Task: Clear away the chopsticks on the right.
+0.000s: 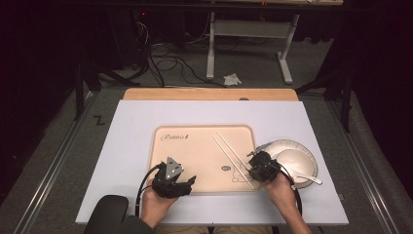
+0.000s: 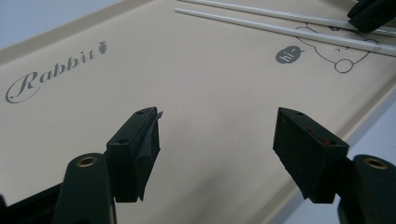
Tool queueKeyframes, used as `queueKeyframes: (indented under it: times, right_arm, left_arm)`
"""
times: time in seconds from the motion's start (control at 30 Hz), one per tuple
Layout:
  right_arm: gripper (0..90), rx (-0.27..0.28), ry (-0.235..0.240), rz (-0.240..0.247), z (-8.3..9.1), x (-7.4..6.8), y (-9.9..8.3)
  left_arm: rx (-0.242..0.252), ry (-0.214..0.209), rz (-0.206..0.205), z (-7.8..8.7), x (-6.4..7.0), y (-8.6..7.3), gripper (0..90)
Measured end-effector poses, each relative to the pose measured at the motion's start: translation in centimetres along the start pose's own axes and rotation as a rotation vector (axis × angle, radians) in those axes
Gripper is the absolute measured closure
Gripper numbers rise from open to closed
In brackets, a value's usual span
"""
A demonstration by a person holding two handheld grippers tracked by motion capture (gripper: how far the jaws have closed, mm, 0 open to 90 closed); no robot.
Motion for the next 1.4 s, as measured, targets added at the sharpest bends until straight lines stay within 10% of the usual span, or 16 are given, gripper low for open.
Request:
queueKeyframes:
  times: [1.4]
  right_arm:
    - [80.1, 0.034, 0.047, -0.003, 1.2, -0.3, -0.2]
  left_arm:
    - [0.004, 0.001, -0.001, 0.0, -0.1, 0.1, 31.9]
Point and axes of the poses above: each handheld gripper's, and its own axes: z roughly backward along the jaws, y roughly out of its top, x roughly to its right, the point moved 3 cm from there along -z, roughly forward along the jaws, and after that the axes turned 11 degrees about -y, right-handed, at the moved point
